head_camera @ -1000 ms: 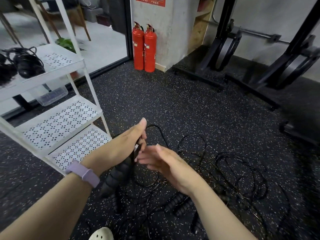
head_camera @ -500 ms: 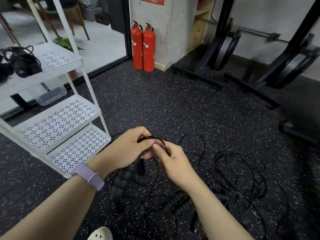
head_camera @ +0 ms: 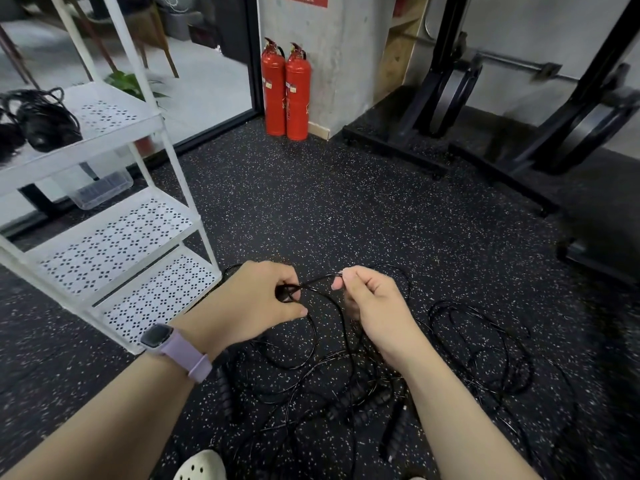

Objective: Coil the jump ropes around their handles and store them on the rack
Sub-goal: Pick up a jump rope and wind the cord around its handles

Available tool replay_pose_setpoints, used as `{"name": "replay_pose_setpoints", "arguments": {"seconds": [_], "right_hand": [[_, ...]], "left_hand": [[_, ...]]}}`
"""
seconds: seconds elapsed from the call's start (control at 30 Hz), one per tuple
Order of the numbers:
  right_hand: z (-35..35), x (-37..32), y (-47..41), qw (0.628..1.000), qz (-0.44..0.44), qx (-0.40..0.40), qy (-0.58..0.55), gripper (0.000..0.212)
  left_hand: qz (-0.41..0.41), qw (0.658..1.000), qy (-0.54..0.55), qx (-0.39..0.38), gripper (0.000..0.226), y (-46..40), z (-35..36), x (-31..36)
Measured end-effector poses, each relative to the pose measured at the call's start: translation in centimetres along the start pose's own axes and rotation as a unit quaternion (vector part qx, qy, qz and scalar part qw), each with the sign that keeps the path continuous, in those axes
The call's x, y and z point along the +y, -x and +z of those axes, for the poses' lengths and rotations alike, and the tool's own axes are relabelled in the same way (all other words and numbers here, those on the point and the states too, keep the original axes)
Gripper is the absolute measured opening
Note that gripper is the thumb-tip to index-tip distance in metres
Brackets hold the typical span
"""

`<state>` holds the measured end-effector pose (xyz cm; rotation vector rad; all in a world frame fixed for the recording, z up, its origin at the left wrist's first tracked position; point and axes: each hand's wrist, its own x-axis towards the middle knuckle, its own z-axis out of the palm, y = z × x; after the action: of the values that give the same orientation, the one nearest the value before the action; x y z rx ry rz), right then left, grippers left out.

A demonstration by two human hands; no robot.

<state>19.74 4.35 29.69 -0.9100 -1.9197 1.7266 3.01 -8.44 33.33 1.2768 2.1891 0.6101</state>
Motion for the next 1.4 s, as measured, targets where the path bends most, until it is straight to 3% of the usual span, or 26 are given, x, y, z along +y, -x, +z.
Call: {"name": "replay_pose_setpoints", "arguments": {"seconds": [0.13,0.27,0.37,0.6,0.7,0.8,0.87,0.97,1.03,1.1,1.2,1.27,1.4], "right_hand": [[-0.4,-0.1,0.1,0.997,-0.024,0.038,0.063,0.035],[-0.7,-0.4,0.0,0.994,-0.031,0.077,0.068,0.035],[-1.0,-0.6,0.0,0.994,-0.036,0.081,0.058,0.037],[-1.7,-0.7,0.2,0.998,-0.018,0.063,0.005,0.044],[-2.0,-0.7,-0.1,0.997,-0.006,0.078,-0.01,0.037],[-2.8,-0.7,-0.3,0.995,0.0,0.087,-0.041,0.035],[-3.9,-0.9,-0.4,0.992,0.007,0.103,-0.068,0.032],[-5.9,-1.1,-0.4,0.983,0.019,0.14,-0.121,0.026],[-7.1,-1.1,-0.4,0.972,0.021,0.162,-0.166,0.026],[-8.2,-1.0,-0.3,0.966,0.021,0.18,-0.186,0.027],[-9.8,-0.5,-0.1,0.96,0.011,0.206,-0.19,0.027],[-10.7,0.0,0.0,0.955,0.017,0.232,-0.186,0.026],[-12.2,2.1,0.0,0.949,0.098,0.277,-0.118,0.013]], "left_hand": [[0.008,0.998,-0.069,0.005,0.03,0.2,0.1,0.3],[0.072,0.968,-0.228,0.07,0.05,0.2,0.2,0.6],[0.082,0.976,-0.19,0.068,0.058,0.1,0.1,0.6],[0.039,0.992,-0.117,-0.032,0.061,0.1,-0.2,-0.2],[0.058,0.977,-0.206,0.016,0.058,-0.1,-0.9,-0.3],[0.031,0.972,-0.209,0.102,0.043,-0.3,-1.7,-1.0],[-0.007,0.978,-0.155,0.14,0.042,-0.4,-2.3,-1.7],[-0.086,0.972,0.048,0.211,0.03,-0.3,-3.5,-3.0],[-0.166,0.931,0.18,0.269,0.025,-0.5,-4.3,-3.9],[-0.229,0.865,0.358,0.266,0.022,-0.7,-4.9,-4.4],[-0.227,0.785,0.53,0.229,0.021,-0.7,-5.7,-4.6],[-0.188,0.786,0.544,0.226,0.019,-0.6,-5.9,-4.5],[-0.074,0.856,0.457,0.23,0.036,-0.3,-5.6,-3.8]]}}
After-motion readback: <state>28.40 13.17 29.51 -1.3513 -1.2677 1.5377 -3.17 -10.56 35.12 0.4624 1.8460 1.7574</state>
